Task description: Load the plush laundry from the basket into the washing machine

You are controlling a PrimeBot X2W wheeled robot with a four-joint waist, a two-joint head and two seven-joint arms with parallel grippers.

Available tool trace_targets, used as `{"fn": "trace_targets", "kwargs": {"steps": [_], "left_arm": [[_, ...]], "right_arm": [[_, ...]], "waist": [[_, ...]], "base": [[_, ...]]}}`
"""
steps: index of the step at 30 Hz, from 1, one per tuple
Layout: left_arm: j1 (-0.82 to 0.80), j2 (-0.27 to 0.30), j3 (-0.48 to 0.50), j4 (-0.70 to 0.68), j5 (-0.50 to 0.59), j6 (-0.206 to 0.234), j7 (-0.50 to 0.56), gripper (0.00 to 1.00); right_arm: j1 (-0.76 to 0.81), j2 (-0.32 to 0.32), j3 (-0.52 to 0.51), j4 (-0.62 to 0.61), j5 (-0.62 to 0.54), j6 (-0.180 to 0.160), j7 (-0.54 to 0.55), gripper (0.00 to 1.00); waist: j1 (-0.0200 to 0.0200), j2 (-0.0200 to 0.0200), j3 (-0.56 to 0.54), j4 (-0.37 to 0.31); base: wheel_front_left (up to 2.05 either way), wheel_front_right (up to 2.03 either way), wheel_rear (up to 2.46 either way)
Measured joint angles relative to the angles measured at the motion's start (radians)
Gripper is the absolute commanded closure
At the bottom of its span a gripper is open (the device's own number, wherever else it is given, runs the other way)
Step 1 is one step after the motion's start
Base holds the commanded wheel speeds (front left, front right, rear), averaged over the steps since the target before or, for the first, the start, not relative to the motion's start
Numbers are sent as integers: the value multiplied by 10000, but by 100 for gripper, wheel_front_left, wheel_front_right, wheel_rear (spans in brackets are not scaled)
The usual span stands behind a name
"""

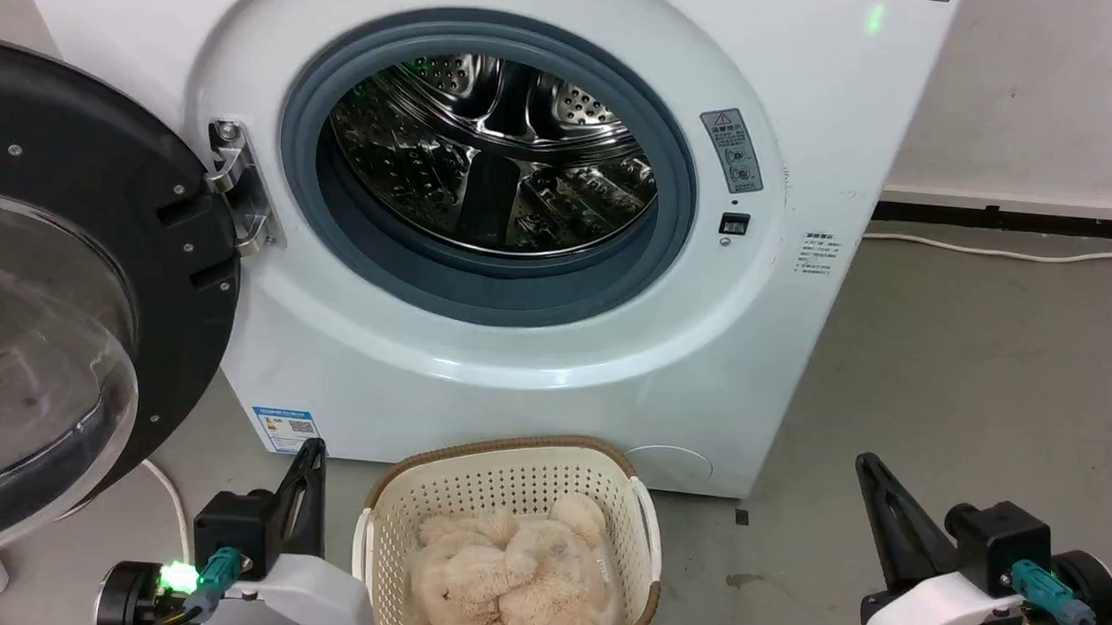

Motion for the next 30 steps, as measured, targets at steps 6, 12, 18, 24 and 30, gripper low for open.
{"fn": "trace_targets", "kwargs": {"steps": [6,12,18,24,30], "left_arm": [[0,0,2,0,0,0,0,100],[0,0,0,0,0,0,-2,100],[0,0,2,0,0,0,0,100],[7,0,2,6,-2,-2,-2,0],[7,0,-69,10,-2,-2,-19,0]], "right_arm": [[0,0,-2,0,0,0,0,100],[0,0,0,0,0,0,0,100],[-1,0,-2,0,0,0,0,100],[4,0,15,6,6,0,-2,0],[6,0,-29,6,23,0,-40,0]], "waist": [[0,0,0,0],[0,0,0,0],[0,0,0,0],[0,0,0,0],[0,0,17,-13]], "base": [[0,0,0],[0,0,0],[0,0,0],[0,0,0],[0,0,0]]}}
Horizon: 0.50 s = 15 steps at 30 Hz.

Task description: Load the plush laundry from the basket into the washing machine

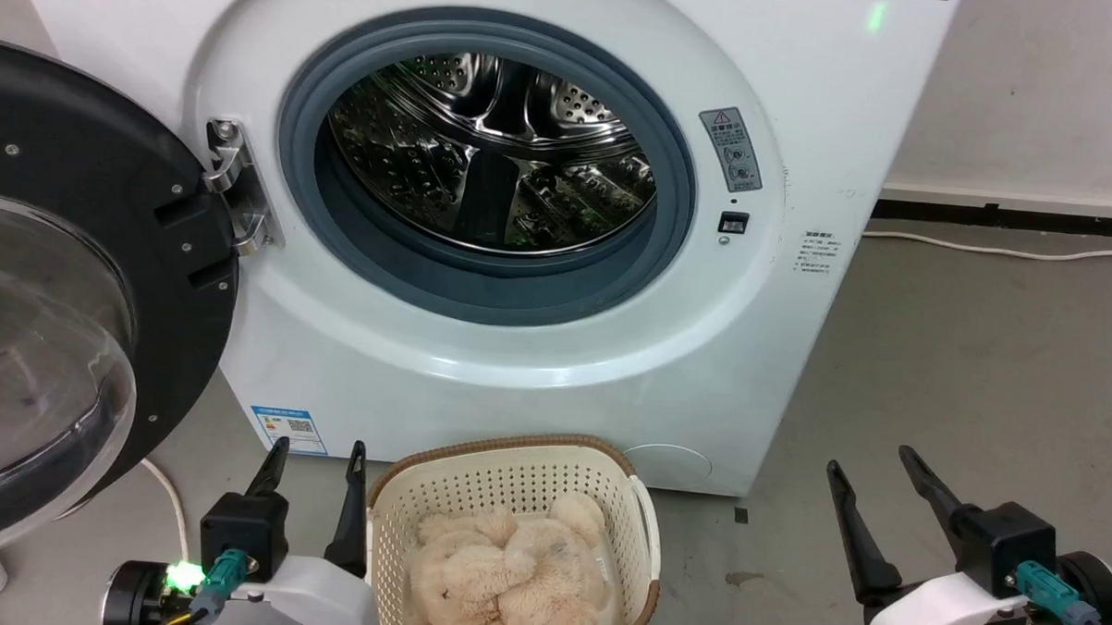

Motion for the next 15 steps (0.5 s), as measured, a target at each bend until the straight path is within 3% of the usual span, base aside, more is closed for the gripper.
{"fn": "trace_targets", "kwargs": {"steps": [15], "left_arm": [[-176,31,-414,619,-15,-98,-360,0]], "right_arm": [[0,0,-215,-86,259,0,-336,0]], "waist": [[0,0,621,-227]], "base": [[0,0,0]]}}
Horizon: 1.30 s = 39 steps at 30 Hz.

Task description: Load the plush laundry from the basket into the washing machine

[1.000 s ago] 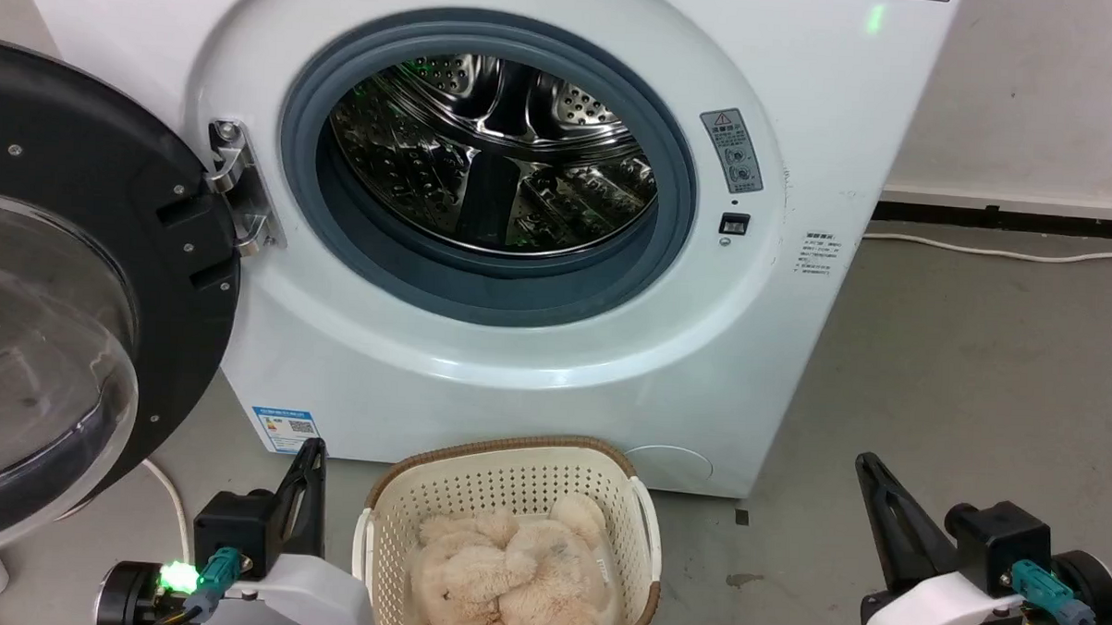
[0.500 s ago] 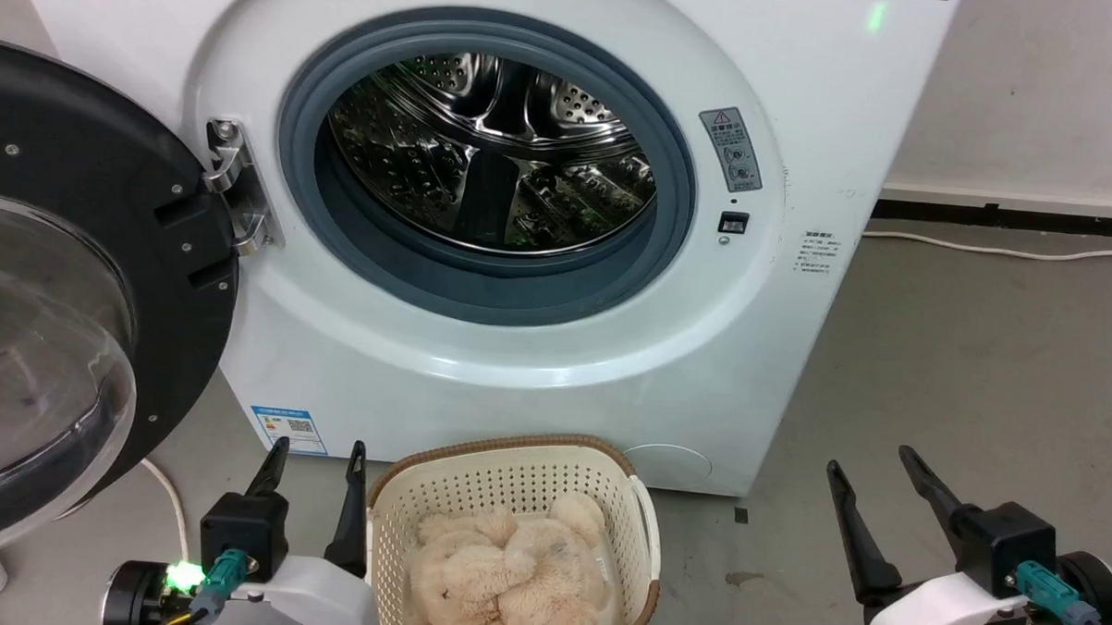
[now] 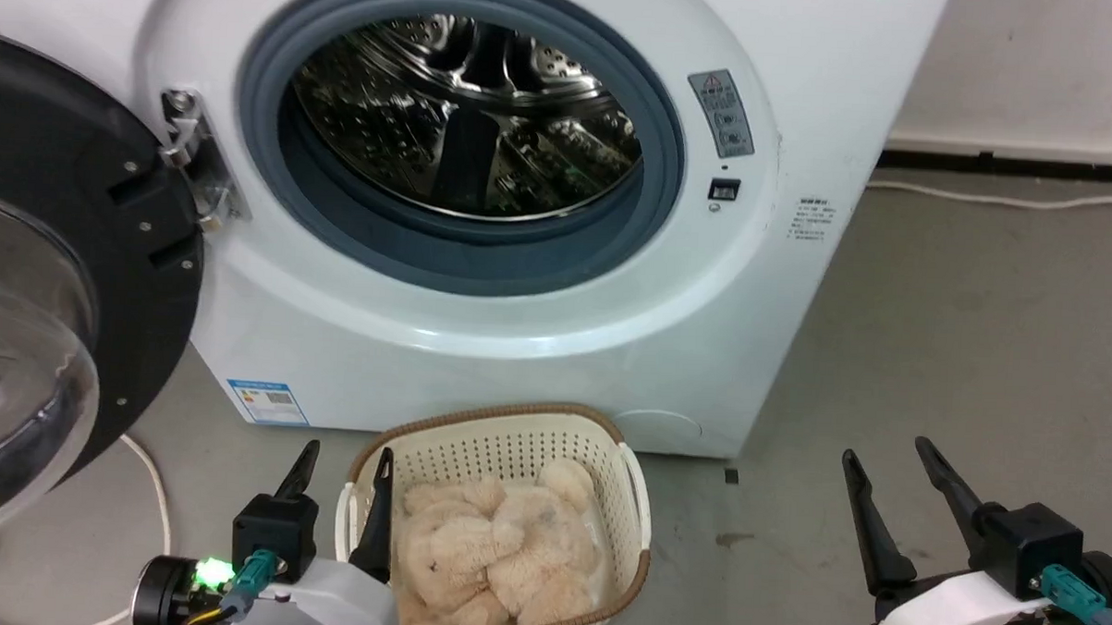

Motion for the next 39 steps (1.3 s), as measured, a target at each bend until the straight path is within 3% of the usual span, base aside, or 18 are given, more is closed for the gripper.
{"fn": "trace_targets", "kwargs": {"steps": [18,39], "left_arm": [[-1047,431,-489,1618,-104,-242,-130,0],[-2603,1724,-1442,3960,-915,-456,1095,0]], "right_arm": [[-253,0,98,-42,800,0,-351,0],[-828,0,447,-19,1942,0,-853,0]], "waist": [[1,0,1375,-622],[1,0,3347,-1641]], "base": [[0,0,0],[0,0,0]]}}
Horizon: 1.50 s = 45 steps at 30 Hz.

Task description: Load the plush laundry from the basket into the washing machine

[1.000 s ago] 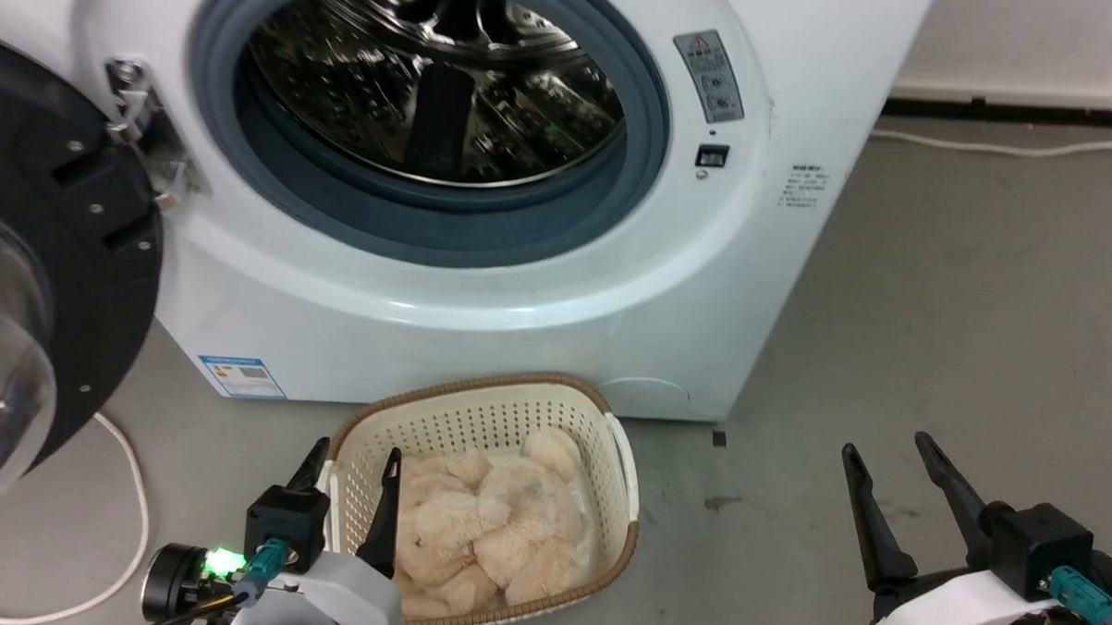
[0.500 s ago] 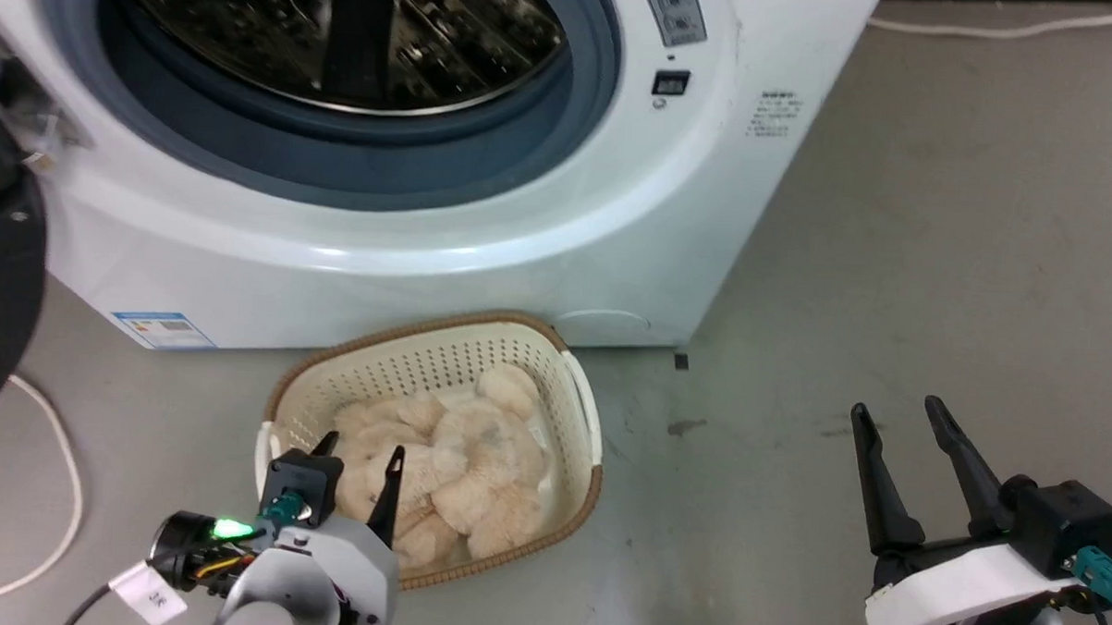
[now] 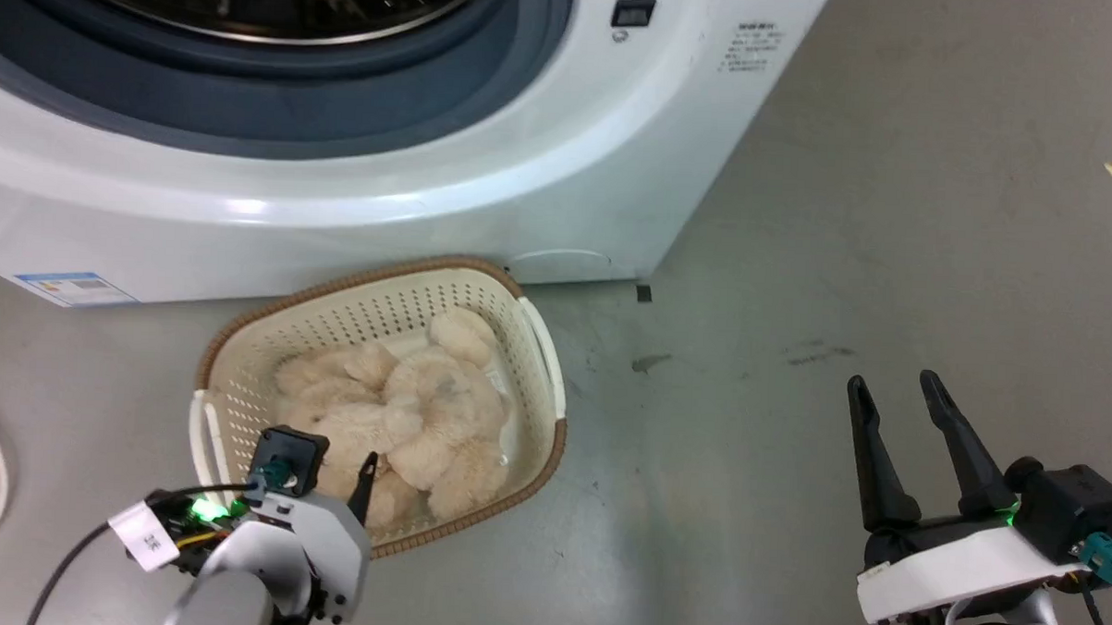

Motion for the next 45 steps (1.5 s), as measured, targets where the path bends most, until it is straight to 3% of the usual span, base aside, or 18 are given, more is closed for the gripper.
{"fn": "trace_targets", "kwargs": {"steps": [8,20,29,45], "left_arm": [[-821,727,-554,617,215,-54,163,0],[-1976,1149,-920,1661,-244,-161,1392,0],[-2998,1998,-1837,1954,125,-282,1693,0],[-4707,2677,-3486,3129,-247,-506,2452,0]], "right_arm": [[-155,0,79,50,391,0,-150,0],[-436,0,242,173,1058,0,-385,0],[-675,0,472,207,1576,0,-579,0],[-830,-2,750,180,2326,-2,-907,0]], "waist": [[0,0,668,-352],[0,0,1704,-881],[0,0,2597,-1295],[0,0,4130,-1811]], "base": [[0,0,0],[0,0,0],[0,0,0],[0,0,0]]}}
